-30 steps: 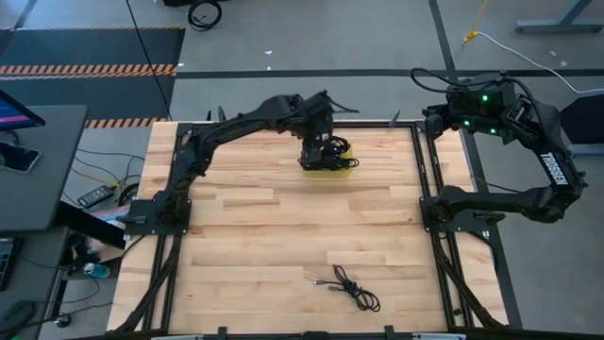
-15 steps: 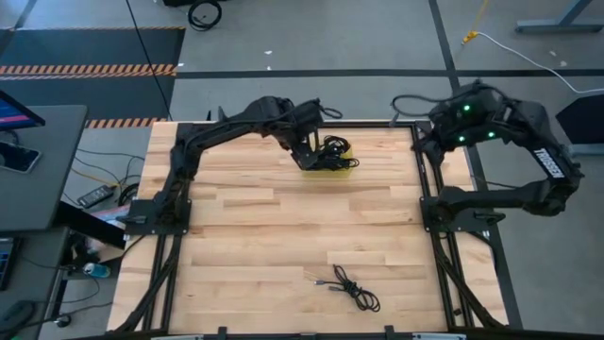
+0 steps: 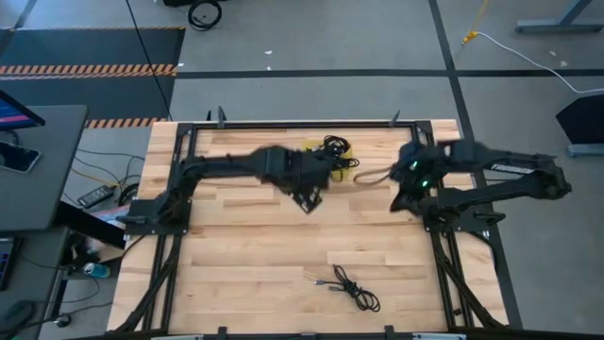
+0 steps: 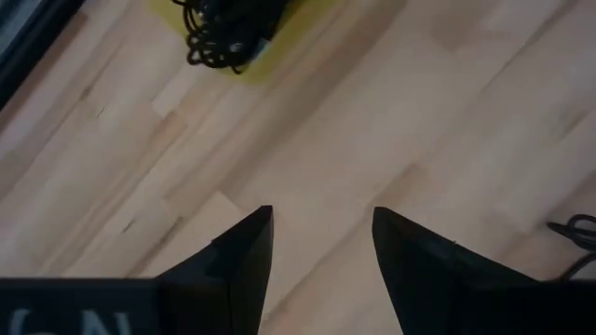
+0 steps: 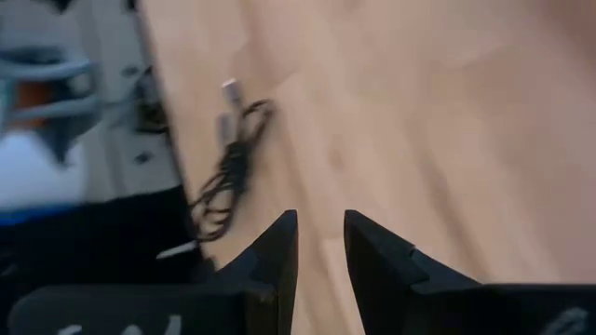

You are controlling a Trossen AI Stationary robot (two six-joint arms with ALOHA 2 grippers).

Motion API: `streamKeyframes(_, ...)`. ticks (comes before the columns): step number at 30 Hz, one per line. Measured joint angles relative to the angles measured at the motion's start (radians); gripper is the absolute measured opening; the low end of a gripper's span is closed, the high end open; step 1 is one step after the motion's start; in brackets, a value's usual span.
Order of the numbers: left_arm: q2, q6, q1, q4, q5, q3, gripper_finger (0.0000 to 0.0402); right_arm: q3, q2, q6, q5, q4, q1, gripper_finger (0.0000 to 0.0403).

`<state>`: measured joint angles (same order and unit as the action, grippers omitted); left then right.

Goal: Pick and place USB-C Cables
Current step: Put the black charger cable into the yellow bin

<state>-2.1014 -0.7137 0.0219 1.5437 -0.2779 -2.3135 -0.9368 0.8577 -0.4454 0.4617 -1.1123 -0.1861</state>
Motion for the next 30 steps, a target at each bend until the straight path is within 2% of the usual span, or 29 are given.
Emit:
streamKeyframes(5,0.0,-0.132,0.113,0.031,-0.081,0.0,0.0192,0.175,0.011,-0.143,0.088,0.322,0.174,0.0091)
streamKeyframes(12,0.0,-0.147,0.203,0.028,-0.112,0.0,0.0192,0.266,0.076,-0.352,0.081,0.67,0.399,0.0092)
streamKeyframes(17,0.0,-0.09,0.226,0.028,-0.115,0.0,0.0192,0.266,0.174,-0.464,0.004,0.727,0.516,0.0102)
streamKeyframes(24,0.0,-0.013,0.242,0.028,-0.114,0.0,0.0192,0.267,0.351,-0.565,-0.091,0.755,0.628,0.0146)
streamKeyframes(30,0.0,0.04,0.24,0.027,-0.115,0.0,0.0192,0.267,0.514,-0.638,-0.12,0.916,0.686,0.0188)
